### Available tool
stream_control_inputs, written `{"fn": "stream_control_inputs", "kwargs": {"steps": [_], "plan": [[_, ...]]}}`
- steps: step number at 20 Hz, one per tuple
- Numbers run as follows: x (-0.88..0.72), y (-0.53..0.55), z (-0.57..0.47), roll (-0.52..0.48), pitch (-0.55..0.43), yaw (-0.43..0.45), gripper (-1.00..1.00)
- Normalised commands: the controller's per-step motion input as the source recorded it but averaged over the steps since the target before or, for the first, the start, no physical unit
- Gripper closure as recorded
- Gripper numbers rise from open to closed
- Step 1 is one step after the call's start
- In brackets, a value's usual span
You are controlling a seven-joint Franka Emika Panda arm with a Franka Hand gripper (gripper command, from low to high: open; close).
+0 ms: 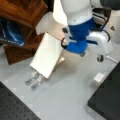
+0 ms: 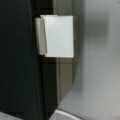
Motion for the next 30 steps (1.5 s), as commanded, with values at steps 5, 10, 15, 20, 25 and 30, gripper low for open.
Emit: {"fn": "stream_control_inputs", "kwargs": {"steps": [5, 10, 15, 20, 25, 30], "plan": [[0.23, 0.1, -0.19, 0.249, -0.004, -0.069, -1.0], [0.2, 0.14, -0.15, 0.298, -0.026, 0.012, -1.0], [0.14, 0.09, -0.14, 0.415, -0.077, 0.038, -1.0], [0.05, 0.05, -0.25, 0.32, -0.1, 0.082, -1.0], [-0.1, 0.03, -0.24, 0.344, -0.039, 0.075, -1.0], [-0.13, 0.02, -0.15, 0.333, -0.029, 0.015, -1.0]]}}
